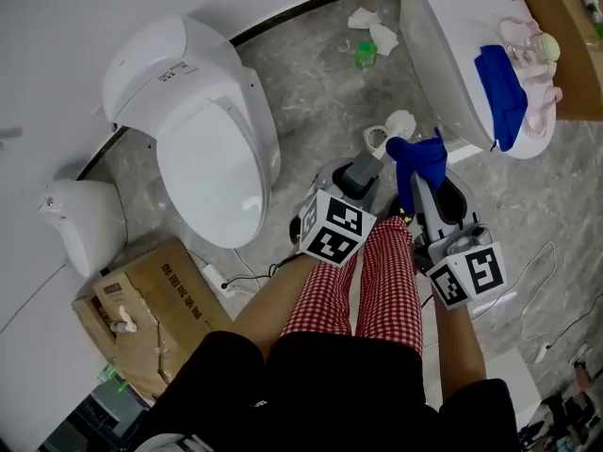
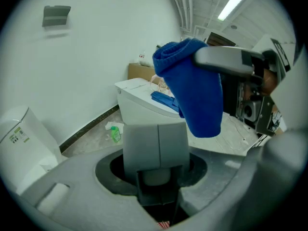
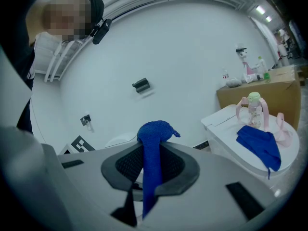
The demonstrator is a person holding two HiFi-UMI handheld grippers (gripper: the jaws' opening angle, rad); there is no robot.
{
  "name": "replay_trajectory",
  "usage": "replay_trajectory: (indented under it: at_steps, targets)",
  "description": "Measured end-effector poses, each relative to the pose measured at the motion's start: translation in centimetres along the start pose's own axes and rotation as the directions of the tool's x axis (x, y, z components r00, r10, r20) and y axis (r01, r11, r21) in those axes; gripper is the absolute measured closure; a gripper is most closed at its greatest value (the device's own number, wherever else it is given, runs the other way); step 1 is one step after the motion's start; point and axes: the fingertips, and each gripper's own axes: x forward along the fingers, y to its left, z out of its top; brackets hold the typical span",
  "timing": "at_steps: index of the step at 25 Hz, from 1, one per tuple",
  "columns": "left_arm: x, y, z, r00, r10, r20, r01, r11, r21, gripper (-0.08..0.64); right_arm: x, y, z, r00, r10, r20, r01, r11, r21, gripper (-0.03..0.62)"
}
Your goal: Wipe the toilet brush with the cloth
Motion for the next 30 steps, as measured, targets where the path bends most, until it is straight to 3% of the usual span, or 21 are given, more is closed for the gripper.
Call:
replay_trajectory:
  at_steps: [30]
  targets:
    - [-9.8, 1.3, 8.0, 0.985, 0.073, 0.154, -0.071, 0.997, -0.019, 0.385, -0.3, 4.7, 8.0, 0.997, 0.051, 0.061, -0.047, 0.996, -0.069, 0.525]
